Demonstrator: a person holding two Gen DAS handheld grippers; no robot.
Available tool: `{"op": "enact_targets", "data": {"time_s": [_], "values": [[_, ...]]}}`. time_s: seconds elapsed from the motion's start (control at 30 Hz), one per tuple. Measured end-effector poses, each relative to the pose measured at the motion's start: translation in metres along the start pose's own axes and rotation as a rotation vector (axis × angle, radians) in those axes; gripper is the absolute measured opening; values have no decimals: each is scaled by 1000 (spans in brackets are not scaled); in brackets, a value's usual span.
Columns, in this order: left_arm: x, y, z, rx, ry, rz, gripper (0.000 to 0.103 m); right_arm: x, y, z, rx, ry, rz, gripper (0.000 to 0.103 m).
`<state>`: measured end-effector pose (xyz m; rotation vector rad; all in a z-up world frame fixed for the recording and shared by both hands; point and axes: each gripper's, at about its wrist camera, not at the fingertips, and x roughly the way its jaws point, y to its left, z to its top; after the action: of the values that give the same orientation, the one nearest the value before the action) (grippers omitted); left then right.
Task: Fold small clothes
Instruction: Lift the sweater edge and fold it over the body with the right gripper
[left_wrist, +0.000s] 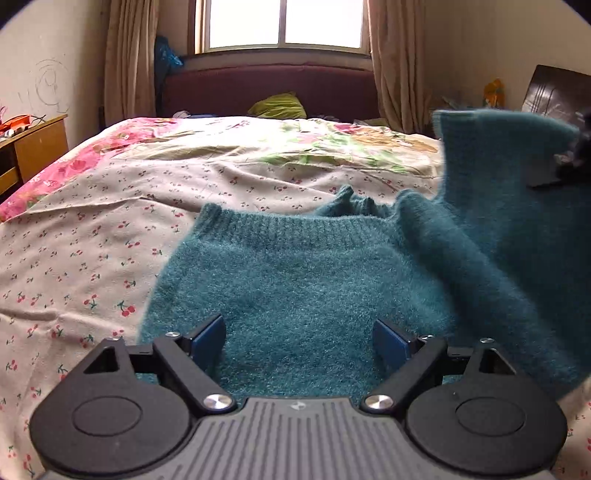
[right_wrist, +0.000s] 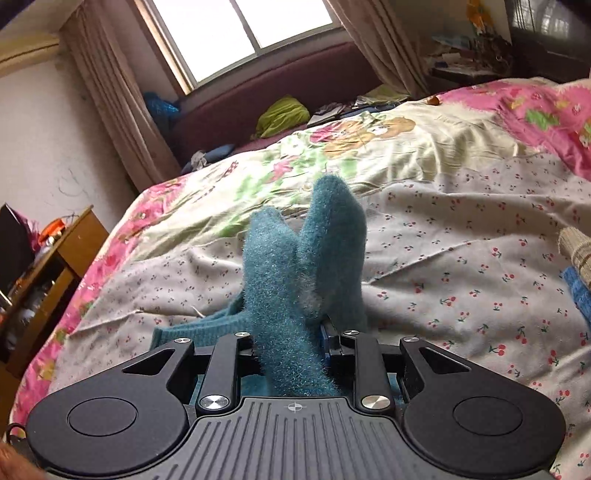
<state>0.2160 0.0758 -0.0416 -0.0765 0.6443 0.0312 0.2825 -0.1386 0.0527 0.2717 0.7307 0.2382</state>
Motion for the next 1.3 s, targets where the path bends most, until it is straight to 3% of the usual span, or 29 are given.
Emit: {"op": "enact_targets", "data": {"time_s": [0.13, 0.3, 0.43, 0.53, 0.7, 0.77, 0.97, 1.1, 1.2, 1.3], "values": [[-1, 18, 1, -85, 9, -64, 97, 9, 58, -10, -91, 16, -13, 24], [-1, 29, 0, -121, 39, -109, 97, 33, 126, -29, -213, 73, -17, 24], [-14, 61, 3, -237, 79, -189, 91, 50, 156, -48, -267, 114, -28, 24], [-28, 81, -5, -292, 93, -171, 91, 64, 168, -62, -304, 142, -38, 24], [-45, 111, -23, -393, 93, -171, 91, 70, 177, -71, -344, 192, -27, 34], [-52, 120, -29, -439, 82, -180, 91, 63, 177, -68, -348, 207, 27, 41], [-72, 125, -35, -465, 4, -143, 91, 25, 152, -52, -239, 248, 240, 38], [-92, 134, -38, -489, -58, -144, 91, 7, 134, -40, -259, 176, 222, 38], [-119, 135, -37, -503, -148, -172, 91, 11, 122, -34, -271, 176, 190, 39], [-139, 122, -23, -451, -213, -202, 92, 19, 118, -29, -289, 177, 180, 39]]}}
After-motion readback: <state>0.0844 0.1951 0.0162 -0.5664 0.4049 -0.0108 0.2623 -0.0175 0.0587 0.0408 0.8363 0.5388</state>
